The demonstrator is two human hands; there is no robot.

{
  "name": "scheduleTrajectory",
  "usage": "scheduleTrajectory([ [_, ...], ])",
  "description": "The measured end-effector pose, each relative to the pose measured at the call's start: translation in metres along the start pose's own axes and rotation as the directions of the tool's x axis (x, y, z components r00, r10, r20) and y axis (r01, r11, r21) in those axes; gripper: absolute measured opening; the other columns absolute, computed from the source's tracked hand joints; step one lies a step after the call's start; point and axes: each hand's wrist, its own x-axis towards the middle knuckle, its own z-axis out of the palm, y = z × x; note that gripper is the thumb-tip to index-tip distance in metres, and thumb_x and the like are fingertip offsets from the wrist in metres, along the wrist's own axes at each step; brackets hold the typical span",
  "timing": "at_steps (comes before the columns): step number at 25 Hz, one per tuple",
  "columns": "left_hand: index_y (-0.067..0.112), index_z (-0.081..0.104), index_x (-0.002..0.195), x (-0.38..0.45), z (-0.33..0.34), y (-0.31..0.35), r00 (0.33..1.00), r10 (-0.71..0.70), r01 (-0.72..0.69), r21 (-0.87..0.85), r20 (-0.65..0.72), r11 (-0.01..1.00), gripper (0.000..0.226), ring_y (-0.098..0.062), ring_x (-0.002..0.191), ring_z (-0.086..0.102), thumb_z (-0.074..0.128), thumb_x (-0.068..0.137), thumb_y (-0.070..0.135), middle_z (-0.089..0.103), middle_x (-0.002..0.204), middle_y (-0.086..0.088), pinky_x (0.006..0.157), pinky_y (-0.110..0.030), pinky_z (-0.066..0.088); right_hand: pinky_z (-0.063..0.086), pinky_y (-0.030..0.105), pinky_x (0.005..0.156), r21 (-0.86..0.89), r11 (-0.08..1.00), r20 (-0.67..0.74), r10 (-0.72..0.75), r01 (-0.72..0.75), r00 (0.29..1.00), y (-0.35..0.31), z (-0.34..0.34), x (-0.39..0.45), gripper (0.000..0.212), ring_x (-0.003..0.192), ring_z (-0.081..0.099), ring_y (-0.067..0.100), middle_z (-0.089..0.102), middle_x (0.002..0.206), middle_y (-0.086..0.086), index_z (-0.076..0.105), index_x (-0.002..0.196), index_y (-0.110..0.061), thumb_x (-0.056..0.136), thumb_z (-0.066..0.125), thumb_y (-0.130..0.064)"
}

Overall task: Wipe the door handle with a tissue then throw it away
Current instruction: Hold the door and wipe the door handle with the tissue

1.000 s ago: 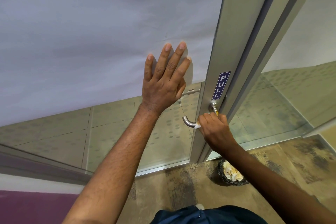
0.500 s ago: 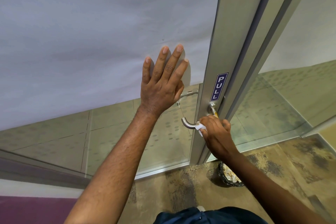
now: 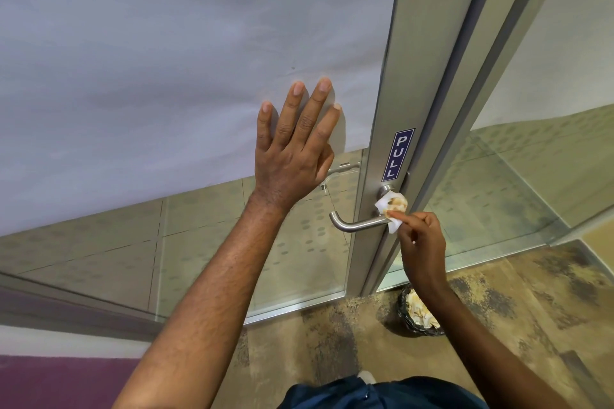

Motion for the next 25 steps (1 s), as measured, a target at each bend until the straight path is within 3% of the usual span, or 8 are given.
scheduleTrajectory([
  [2,0.021,0.046,0.157,-0.001,0.000,0.001,1.000,-0.003,0.003,-0.001,0.002,1.000,0.058,-0.025,0.171,-0.004,0.056,0.100,0.023,0.000,0.183,0.002,0.137,-0.052,-0.010,0.053,0.015,0.081,0.104,0.985,-0.014,0.142,-0.140,0.990,-0.006,0.002,0.006,0.018,0.093,0.060,-0.002,0.066,0.107,0.006,0.078,0.111,-0.020,0.099,0.065,-0.018],
  [5,0.021,0.045,0.157,-0.001,0.000,0.001,1.000,-0.005,0.005,-0.007,0.001,1.000,0.059,-0.025,0.171,-0.003,0.057,0.099,0.023,0.001,0.183,0.002,0.137,-0.052,-0.010,0.058,0.042,0.084,0.133,0.962,-0.005,0.241,-0.239,0.970,-0.015,0.006,0.014,0.024,0.093,0.067,0.021,0.073,0.105,0.011,0.078,0.109,-0.013,0.099,0.066,-0.032],
  [9,0.021,0.046,0.158,0.000,0.000,0.001,1.000,-0.007,0.007,-0.008,-0.004,1.000,0.060,-0.024,0.171,-0.002,0.058,0.099,0.022,0.002,0.183,0.002,0.138,-0.052,-0.008,0.053,0.033,0.070,0.085,0.961,0.014,0.265,-0.265,0.964,-0.023,0.003,0.029,0.027,0.082,0.068,0.020,0.074,0.092,0.004,0.069,0.103,-0.013,0.092,0.076,-0.036],
  [13,0.021,0.048,0.156,0.000,0.000,0.002,1.000,-0.006,0.006,-0.006,-0.007,1.000,0.059,-0.024,0.171,-0.002,0.060,0.098,0.021,0.003,0.183,0.002,0.138,-0.052,-0.008,0.059,0.030,0.067,0.079,0.928,0.190,0.344,-0.363,0.920,-0.025,-0.003,0.050,0.027,0.075,0.075,0.019,0.077,0.085,0.007,0.071,0.100,-0.007,0.092,0.076,-0.033],
  [17,0.021,0.048,0.155,0.000,0.000,0.002,1.000,-0.007,0.007,-0.006,-0.008,1.000,0.058,-0.024,0.171,-0.002,0.058,0.099,0.021,0.002,0.183,0.002,0.138,-0.052,-0.007,0.055,0.035,0.069,-0.104,0.967,0.351,0.255,-0.233,0.901,-0.033,-0.005,0.069,0.041,0.066,0.068,0.017,0.069,0.060,-0.007,0.070,0.062,-0.023,0.100,0.063,-0.034],
  [20,0.021,0.048,0.155,0.000,0.000,0.002,1.000,-0.007,0.007,-0.006,-0.011,1.000,0.057,-0.024,0.171,-0.002,0.057,0.099,0.021,0.002,0.183,0.002,0.138,-0.052,-0.008,0.049,0.030,0.073,-0.100,0.941,0.427,0.334,-0.323,0.841,-0.033,0.001,0.072,0.039,0.077,0.064,0.019,0.071,0.081,0.002,0.072,0.083,-0.017,0.107,0.049,-0.036],
  [22,0.021,0.047,0.156,0.000,0.000,0.002,1.000,-0.002,0.002,-0.003,-0.009,1.000,0.058,-0.025,0.171,-0.002,0.057,0.099,0.021,0.002,0.183,0.002,0.138,-0.053,-0.008,0.050,0.033,0.079,0.005,0.810,0.450,0.522,-0.587,0.724,-0.033,0.004,0.072,0.040,0.086,0.064,0.022,0.068,0.099,0.009,0.068,0.100,-0.009,0.109,0.045,-0.040],
  [25,0.020,0.047,0.156,0.000,-0.001,0.002,1.000,-0.002,0.002,-0.001,-0.006,1.000,0.059,-0.025,0.171,-0.003,0.057,0.098,0.021,0.001,0.183,0.002,0.138,-0.053,-0.008,0.049,0.034,0.093,0.375,0.430,0.567,0.594,-0.821,0.570,-0.037,0.003,0.066,0.037,0.108,0.064,0.023,0.067,0.122,0.010,0.060,0.128,-0.009,0.110,0.042,-0.036],
])
